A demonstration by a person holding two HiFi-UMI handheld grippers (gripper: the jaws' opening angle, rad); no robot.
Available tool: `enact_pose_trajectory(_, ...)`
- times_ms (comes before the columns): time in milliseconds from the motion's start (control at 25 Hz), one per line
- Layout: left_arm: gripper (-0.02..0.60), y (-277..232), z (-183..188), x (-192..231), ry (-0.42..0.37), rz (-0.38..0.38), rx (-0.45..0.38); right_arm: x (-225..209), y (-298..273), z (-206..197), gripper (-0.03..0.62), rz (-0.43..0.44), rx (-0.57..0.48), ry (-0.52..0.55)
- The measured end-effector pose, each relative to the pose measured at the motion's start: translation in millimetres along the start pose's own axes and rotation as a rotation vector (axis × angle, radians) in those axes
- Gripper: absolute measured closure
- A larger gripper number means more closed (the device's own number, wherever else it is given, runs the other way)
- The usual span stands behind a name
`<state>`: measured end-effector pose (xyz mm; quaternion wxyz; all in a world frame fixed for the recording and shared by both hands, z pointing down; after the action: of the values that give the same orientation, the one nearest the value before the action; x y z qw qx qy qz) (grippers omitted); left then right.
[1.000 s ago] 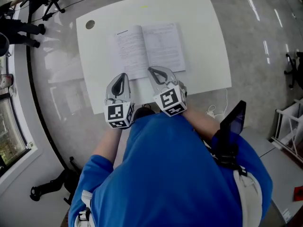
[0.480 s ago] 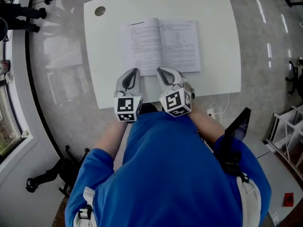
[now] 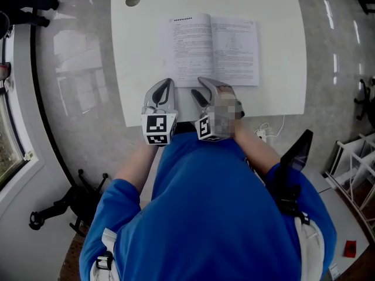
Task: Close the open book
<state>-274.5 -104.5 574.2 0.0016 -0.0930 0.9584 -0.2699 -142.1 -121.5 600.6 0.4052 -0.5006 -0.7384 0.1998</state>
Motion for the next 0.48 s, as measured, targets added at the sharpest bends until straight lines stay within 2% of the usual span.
enact_pose_trajectory(160, 0.574, 9, -8, 12, 0.011, 0.015, 0.001, 9, -13, 4, 0.37, -0.034, 0.043, 0.145)
enact_pose_trajectory(280, 0.574, 14, -14, 19, 0.024, 0.025, 0.008, 14, -20, 5, 0.37, -0.056, 0.073, 0.195)
enact_pose_trajectory(480, 0.574, 18, -22, 30, 0.028, 0.038, 0.005, 16, -30, 12, 0.37, -0.089, 0.052, 0.243)
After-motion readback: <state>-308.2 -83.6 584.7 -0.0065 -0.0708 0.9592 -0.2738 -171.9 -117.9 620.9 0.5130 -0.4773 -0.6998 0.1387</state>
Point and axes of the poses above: the fingertips, and each gripper's own axes: y backward along the fingers, x to its left, z out of its top, the point moved 7 cm from there along y, backward along the fingers, and after that the axes turned 4 degrees about -y, right-handed, at the moved point
